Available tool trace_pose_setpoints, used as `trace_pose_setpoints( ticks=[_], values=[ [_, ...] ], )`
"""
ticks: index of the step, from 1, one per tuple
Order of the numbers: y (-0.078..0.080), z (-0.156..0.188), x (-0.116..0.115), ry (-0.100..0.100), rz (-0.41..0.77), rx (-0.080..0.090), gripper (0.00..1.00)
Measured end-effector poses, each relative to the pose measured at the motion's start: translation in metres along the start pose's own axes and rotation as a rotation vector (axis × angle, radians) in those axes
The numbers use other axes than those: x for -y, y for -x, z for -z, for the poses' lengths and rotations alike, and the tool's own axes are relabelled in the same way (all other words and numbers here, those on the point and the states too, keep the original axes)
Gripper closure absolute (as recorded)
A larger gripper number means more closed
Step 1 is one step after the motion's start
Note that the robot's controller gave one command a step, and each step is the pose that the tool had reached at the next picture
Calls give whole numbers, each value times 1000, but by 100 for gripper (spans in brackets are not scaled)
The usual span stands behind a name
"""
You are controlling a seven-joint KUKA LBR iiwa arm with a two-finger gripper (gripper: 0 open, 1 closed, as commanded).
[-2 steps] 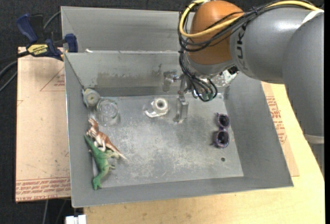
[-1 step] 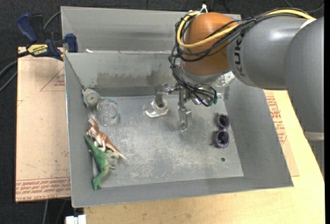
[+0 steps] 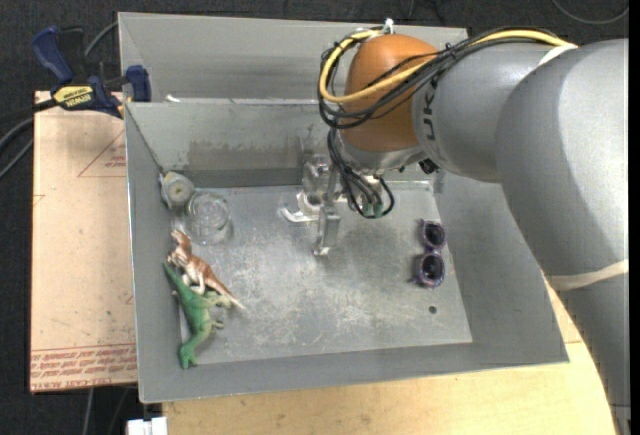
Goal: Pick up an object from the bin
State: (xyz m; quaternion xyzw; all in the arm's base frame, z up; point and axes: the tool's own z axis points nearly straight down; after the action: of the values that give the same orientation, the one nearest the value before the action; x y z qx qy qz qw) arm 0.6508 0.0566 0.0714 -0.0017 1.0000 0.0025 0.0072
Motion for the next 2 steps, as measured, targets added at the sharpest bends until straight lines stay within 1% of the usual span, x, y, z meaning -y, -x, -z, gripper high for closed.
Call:
trace_pose_setpoints(
  ticks=[1,2],
  values=[
    [4,6,30,2,535,7,100],
    [4,6,30,2,534,7,100]
  ],
)
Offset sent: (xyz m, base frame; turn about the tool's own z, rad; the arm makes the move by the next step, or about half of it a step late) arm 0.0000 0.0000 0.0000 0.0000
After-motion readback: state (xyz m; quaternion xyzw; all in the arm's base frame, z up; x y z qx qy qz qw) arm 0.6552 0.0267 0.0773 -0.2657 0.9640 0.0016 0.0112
